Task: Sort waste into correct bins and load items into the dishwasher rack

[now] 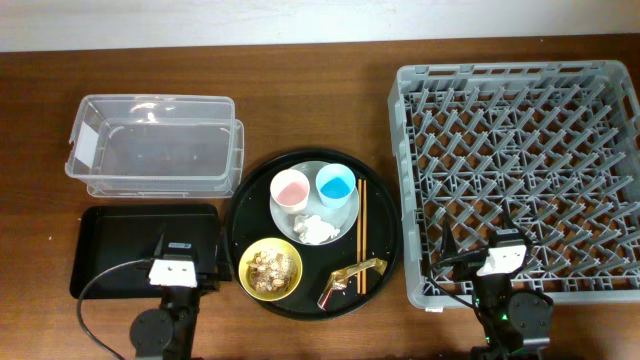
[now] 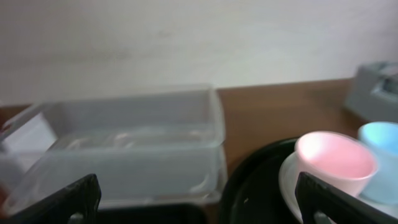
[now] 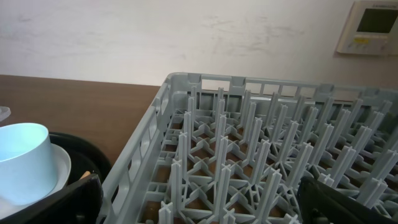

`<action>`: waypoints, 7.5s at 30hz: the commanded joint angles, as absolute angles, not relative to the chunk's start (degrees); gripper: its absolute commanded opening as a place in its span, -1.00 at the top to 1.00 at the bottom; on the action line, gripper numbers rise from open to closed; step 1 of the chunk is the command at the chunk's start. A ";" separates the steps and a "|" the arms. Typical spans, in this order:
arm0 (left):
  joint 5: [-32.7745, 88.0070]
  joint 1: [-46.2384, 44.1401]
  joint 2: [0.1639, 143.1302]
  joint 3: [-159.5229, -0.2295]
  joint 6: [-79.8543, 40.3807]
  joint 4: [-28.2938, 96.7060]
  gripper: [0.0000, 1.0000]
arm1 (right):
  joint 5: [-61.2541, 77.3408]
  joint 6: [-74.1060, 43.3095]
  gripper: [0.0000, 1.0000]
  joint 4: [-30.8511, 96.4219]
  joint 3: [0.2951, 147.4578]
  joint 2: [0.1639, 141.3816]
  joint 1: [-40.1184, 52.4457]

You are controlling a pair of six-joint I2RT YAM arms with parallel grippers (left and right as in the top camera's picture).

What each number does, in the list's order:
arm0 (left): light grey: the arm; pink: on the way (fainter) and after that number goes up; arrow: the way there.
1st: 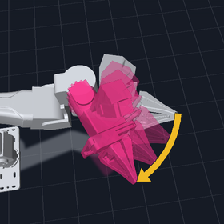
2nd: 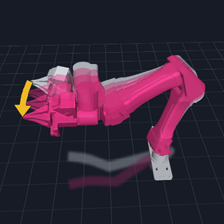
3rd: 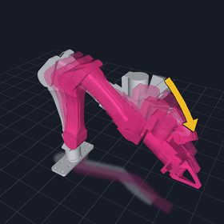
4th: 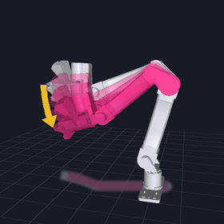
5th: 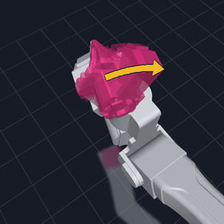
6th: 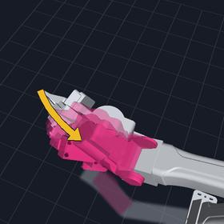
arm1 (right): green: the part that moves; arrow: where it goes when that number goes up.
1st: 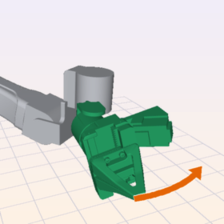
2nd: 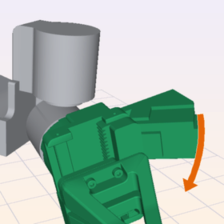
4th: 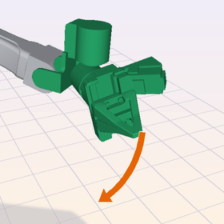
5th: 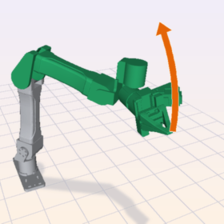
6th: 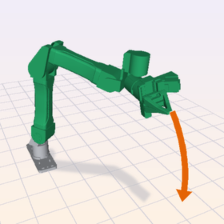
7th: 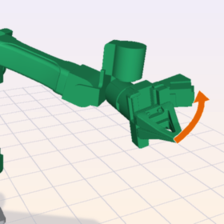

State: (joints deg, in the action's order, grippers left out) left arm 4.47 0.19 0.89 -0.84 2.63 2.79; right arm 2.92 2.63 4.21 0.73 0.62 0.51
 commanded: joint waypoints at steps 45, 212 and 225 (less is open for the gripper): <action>-7.42 -41.91 88.53 -58.85 -22.41 41.30 -0.07 | 3.38 2.57 -0.97 4.23 0.32 0.25 0.25; -17.32 -4.12 100.68 -83.44 -19.57 33.45 -0.33 | 3.38 2.57 -0.97 4.23 0.32 0.25 0.25; 1.58 -40.27 84.64 -72.23 -26.59 68.66 0.42 | 3.38 2.57 -0.97 4.23 0.32 0.25 0.25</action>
State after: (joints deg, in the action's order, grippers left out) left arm 0.80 -34.33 84.64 -78.56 -21.96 70.81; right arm 2.94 2.59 4.19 0.73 0.62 0.49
